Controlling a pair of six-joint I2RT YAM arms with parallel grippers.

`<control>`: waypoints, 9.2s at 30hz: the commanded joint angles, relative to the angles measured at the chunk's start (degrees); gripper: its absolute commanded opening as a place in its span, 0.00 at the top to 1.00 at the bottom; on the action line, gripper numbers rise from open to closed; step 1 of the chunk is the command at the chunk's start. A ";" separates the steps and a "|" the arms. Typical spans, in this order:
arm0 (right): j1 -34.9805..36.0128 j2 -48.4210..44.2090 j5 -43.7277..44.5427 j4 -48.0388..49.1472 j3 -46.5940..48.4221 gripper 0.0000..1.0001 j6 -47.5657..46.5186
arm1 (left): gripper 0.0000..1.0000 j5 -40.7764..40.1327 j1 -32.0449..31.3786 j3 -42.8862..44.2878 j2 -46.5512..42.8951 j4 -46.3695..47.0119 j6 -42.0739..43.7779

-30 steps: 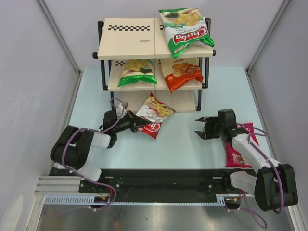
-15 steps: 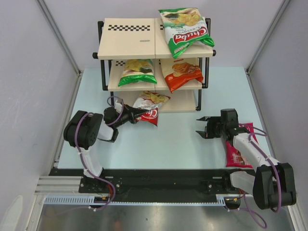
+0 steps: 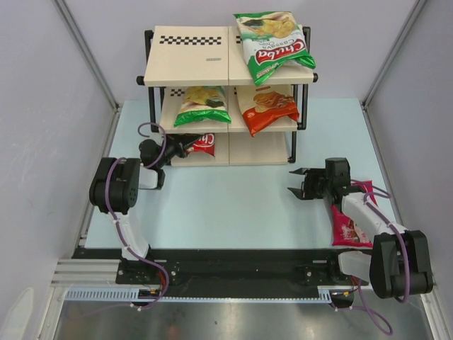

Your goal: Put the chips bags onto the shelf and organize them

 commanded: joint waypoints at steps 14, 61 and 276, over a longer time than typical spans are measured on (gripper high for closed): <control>-3.40 2.19 -2.75 4.09 0.23 0.39 -0.31 | 0.41 0.58 -1.83 3.07 -0.61 -17.09 13.03; -40.40 10.45 10.78 -13.83 18.86 0.24 -61.91 | 0.18 -11.03 -6.84 10.29 -42.97 -99.45 53.72; -18.41 -11.53 1.04 -8.12 -1.44 0.57 -15.86 | 1.00 -2.15 -33.03 9.82 -20.75 -54.01 2.74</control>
